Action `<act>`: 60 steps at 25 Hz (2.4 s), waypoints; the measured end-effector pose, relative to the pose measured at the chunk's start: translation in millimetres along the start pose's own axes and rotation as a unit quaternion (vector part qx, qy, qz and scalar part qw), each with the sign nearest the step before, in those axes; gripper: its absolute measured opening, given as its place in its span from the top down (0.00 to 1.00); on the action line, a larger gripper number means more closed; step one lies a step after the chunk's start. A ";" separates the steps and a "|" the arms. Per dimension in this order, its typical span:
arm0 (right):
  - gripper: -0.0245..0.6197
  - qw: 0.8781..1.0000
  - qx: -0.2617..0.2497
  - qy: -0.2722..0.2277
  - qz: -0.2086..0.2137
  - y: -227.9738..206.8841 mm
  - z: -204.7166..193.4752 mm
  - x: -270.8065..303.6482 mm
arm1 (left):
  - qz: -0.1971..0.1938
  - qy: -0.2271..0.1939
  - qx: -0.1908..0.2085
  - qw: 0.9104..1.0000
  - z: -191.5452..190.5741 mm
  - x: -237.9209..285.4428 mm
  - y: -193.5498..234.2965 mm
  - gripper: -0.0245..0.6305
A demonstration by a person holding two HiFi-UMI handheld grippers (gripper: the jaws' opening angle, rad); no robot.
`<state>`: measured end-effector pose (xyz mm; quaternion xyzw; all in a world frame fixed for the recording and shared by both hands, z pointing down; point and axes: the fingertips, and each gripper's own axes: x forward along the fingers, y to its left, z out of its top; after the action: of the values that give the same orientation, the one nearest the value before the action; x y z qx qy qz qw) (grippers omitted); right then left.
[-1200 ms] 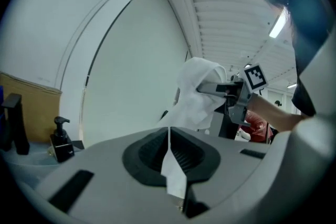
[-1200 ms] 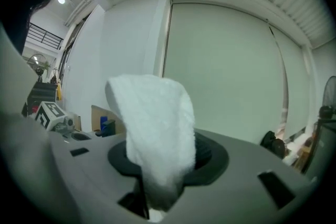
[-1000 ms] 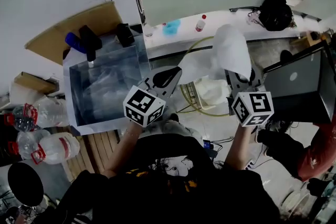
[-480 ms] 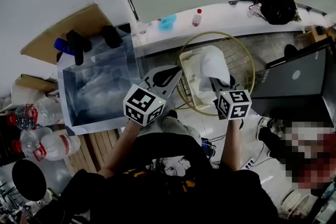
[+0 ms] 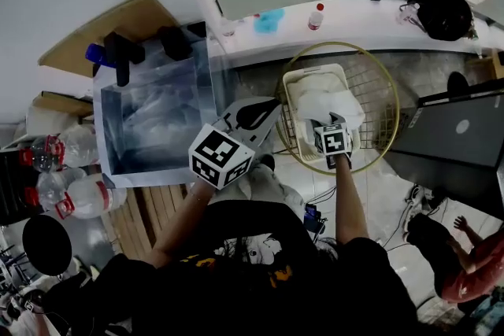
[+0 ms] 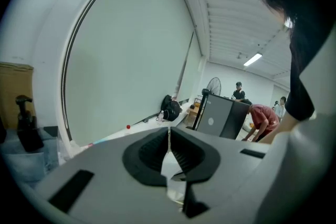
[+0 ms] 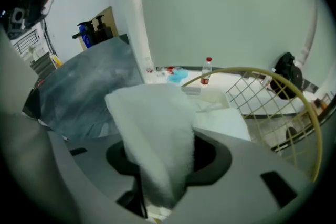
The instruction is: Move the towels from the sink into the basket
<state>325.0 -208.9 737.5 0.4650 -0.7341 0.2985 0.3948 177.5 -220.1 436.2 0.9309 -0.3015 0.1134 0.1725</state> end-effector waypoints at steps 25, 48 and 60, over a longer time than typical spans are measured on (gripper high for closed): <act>0.60 0.987 0.100 -0.123 -0.007 12.6 31.6 -49.2 | 0.014 0.011 -0.005 1.000 -16.6 -6.4 5.0 0.94; 0.75 0.945 0.012 -0.325 0.023 158.7 134.3 -209.5 | 0.064 -0.051 -0.014 0.997 -25.5 -154.1 3.4 0.94; 0.78 0.921 -0.052 -0.378 0.079 328.6 131.5 -271.3 | 0.101 -0.085 -0.026 0.991 -71.5 -305.2 -7.2 0.94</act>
<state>53.0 -65.7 414.5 0.4623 -0.8776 0.0926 0.0866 -67.7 -27.4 403.7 0.8969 -0.4106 0.0431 0.1584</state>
